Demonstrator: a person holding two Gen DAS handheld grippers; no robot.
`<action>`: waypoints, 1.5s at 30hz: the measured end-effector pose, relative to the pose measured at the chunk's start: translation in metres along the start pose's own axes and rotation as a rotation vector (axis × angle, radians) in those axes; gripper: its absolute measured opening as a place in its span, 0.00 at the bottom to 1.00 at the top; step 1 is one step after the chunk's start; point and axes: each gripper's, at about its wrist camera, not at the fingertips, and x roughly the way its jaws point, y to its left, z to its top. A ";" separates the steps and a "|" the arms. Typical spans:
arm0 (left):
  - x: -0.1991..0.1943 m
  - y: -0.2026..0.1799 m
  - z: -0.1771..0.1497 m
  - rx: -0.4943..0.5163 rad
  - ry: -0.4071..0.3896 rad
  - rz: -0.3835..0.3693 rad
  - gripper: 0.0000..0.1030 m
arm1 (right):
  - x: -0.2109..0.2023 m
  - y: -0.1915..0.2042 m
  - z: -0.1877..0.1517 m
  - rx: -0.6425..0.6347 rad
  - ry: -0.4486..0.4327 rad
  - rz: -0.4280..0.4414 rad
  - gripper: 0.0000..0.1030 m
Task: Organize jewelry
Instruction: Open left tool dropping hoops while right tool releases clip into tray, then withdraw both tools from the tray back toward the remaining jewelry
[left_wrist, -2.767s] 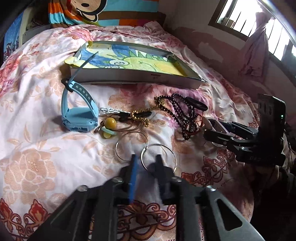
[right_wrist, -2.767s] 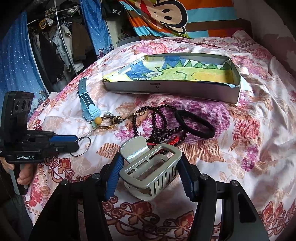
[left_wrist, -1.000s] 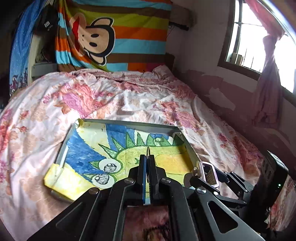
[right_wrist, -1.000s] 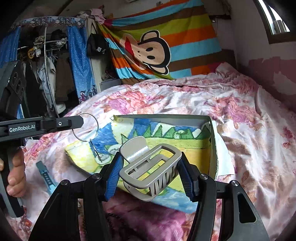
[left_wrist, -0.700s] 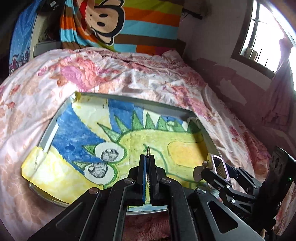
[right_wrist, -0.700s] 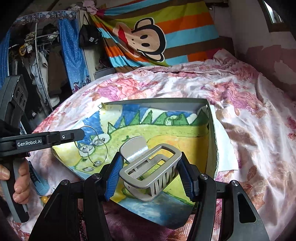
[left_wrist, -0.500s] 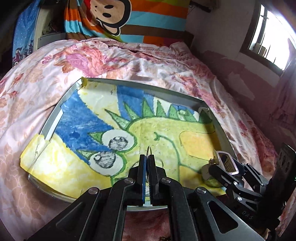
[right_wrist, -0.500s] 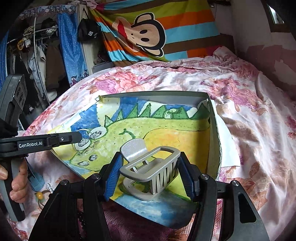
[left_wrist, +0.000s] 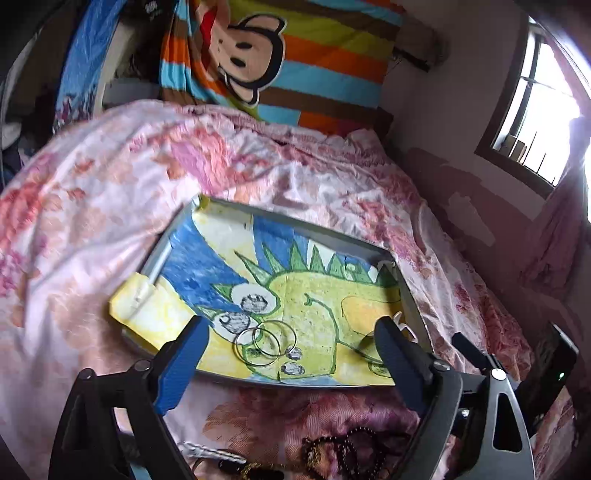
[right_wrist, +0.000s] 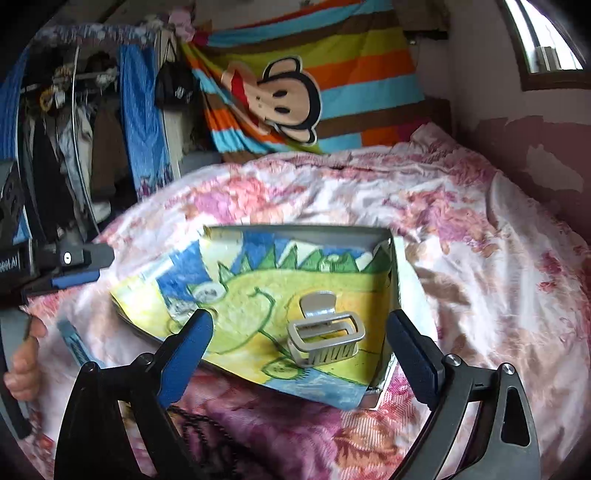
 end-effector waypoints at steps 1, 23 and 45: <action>-0.011 -0.002 -0.001 0.011 -0.028 0.007 0.95 | -0.014 0.001 0.001 0.009 -0.030 0.005 0.91; -0.196 -0.001 -0.114 0.187 -0.345 0.135 1.00 | -0.223 0.080 -0.068 -0.100 -0.307 -0.013 0.99; -0.193 0.035 -0.185 0.230 -0.195 0.235 1.00 | -0.191 0.091 -0.131 -0.097 0.004 -0.047 0.99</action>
